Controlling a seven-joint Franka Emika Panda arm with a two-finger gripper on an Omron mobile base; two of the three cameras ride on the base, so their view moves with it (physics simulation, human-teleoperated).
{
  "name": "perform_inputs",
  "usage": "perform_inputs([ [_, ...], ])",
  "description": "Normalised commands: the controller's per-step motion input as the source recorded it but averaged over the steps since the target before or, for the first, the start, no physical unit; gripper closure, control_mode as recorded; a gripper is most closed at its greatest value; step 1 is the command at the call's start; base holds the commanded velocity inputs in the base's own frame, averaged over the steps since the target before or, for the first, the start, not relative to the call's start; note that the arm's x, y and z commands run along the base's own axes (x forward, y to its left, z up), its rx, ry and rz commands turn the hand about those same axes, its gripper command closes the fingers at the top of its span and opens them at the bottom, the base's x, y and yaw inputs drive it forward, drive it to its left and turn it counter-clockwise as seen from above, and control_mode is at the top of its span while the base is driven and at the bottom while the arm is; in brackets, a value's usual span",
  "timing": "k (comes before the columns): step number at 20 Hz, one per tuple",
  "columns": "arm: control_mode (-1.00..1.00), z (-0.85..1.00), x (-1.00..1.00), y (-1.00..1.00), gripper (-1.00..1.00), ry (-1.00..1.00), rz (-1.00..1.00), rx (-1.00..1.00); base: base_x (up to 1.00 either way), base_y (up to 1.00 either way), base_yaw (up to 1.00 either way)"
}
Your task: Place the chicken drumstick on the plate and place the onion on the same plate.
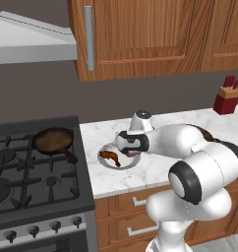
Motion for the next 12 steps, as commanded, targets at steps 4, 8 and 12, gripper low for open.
perform_inputs([
  [4,-1.0,-0.16,0.05,0.04,1.0,0.0,0.0,0.0,0.0,0.0,0.0],
  [8,-1.0,-0.18,0.05,0.05,1.0,0.01,0.0,0.0,0.0,0.0,0.0],
  [12,-1.0,-0.15,0.08,0.08,1.0,0.0,0.0,0.0,0.0,0.0,0.0],
])
